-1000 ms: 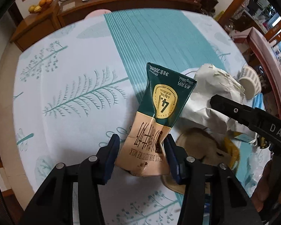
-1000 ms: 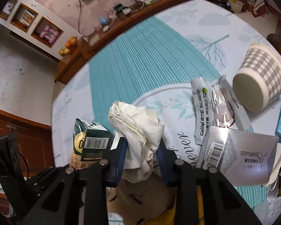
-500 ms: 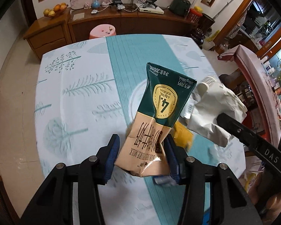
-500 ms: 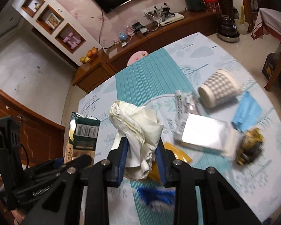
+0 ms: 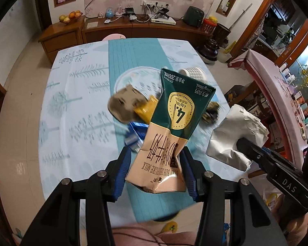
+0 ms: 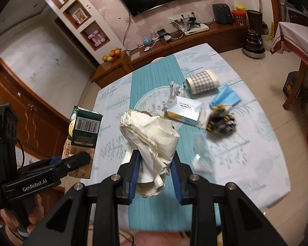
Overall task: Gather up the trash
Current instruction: 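Lift the tissue and milk carton off the table with both grippers, then lower both items over the trash bin and open both grippers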
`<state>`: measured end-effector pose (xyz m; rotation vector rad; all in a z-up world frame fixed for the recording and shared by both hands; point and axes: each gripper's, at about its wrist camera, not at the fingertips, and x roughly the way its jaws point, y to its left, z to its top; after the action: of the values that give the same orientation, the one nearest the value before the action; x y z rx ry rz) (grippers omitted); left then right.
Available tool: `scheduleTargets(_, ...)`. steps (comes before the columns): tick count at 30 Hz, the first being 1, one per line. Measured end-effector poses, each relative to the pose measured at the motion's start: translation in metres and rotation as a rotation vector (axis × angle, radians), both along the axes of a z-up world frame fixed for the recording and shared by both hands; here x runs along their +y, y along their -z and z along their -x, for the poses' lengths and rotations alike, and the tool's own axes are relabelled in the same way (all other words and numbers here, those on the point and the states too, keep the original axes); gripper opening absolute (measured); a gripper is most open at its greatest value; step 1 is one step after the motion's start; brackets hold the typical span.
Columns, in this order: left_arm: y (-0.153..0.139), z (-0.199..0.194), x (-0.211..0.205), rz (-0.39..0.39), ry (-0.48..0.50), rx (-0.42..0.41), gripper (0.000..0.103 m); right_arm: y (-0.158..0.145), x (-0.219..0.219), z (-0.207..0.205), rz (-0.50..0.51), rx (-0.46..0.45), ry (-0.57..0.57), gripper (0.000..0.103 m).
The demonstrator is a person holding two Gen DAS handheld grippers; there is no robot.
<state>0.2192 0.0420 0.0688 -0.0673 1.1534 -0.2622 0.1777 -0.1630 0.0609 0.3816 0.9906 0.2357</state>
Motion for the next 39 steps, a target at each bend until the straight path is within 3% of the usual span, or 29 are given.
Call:
scheduleTargets(11, 0.009, 0.122, -0.067, -0.02, -0.061, 0.008, 0.047, -0.003, -0.054, 0.1, 0.028, -0.034, -0.098, 0.029)
scheduleTargets(19, 0.027, 0.188, -0.104, -0.052, -0.069, 0.044, 0.047, 0.019, -0.087, 0.156, 0.031, 0.025, -0.124, 0.029)
scheduleTargets(31, 0.051, 0.215, -0.12, -0.117, -0.017, 0.079, 0.047, 0.053, -0.1, 0.198, 0.056, 0.071, -0.098, 0.029)
scheduleTargets(39, 0.101, 0.222, -0.127, -0.114, 0.001, 0.147, 0.047, 0.097, -0.098, 0.215, 0.086, 0.13, -0.07, 0.029)
